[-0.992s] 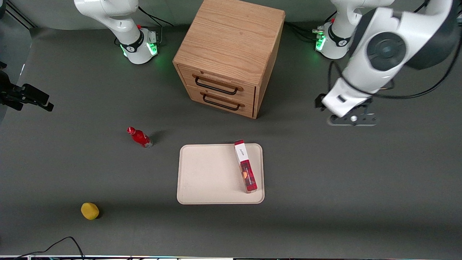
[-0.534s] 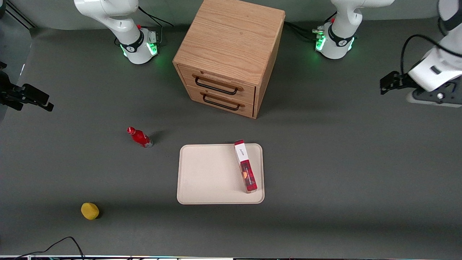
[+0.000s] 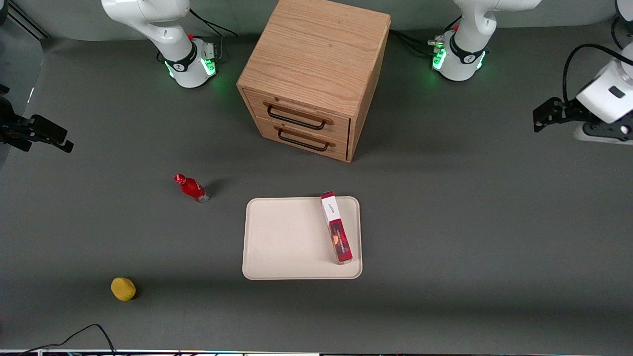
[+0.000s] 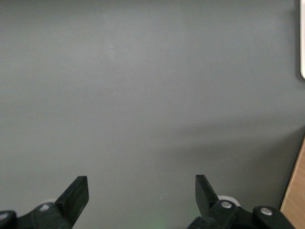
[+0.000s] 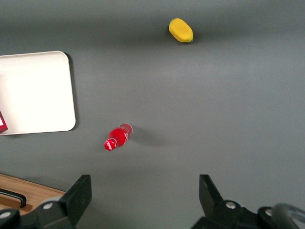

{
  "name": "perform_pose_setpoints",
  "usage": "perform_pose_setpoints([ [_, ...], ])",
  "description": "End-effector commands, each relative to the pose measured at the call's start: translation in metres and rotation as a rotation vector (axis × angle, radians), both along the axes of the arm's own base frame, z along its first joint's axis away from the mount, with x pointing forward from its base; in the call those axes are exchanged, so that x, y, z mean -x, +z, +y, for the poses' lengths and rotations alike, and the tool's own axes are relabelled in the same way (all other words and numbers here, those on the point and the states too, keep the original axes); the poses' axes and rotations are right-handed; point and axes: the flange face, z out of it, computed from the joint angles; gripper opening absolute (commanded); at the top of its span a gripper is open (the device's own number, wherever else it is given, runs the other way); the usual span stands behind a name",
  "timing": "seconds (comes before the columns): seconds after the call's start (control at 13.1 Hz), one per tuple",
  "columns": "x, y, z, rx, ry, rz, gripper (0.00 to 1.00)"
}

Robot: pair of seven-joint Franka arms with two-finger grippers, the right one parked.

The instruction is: Place red cookie box on tray

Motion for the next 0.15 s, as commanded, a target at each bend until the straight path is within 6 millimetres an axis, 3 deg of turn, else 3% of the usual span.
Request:
perform_pose_setpoints([
  [0.0,-0.0184,0.0049,0.0027,-0.014,0.049,0.002,1.0],
  [0.08,-0.0185,0.0049,0.002,-0.015,0.047,0.002,1.0],
])
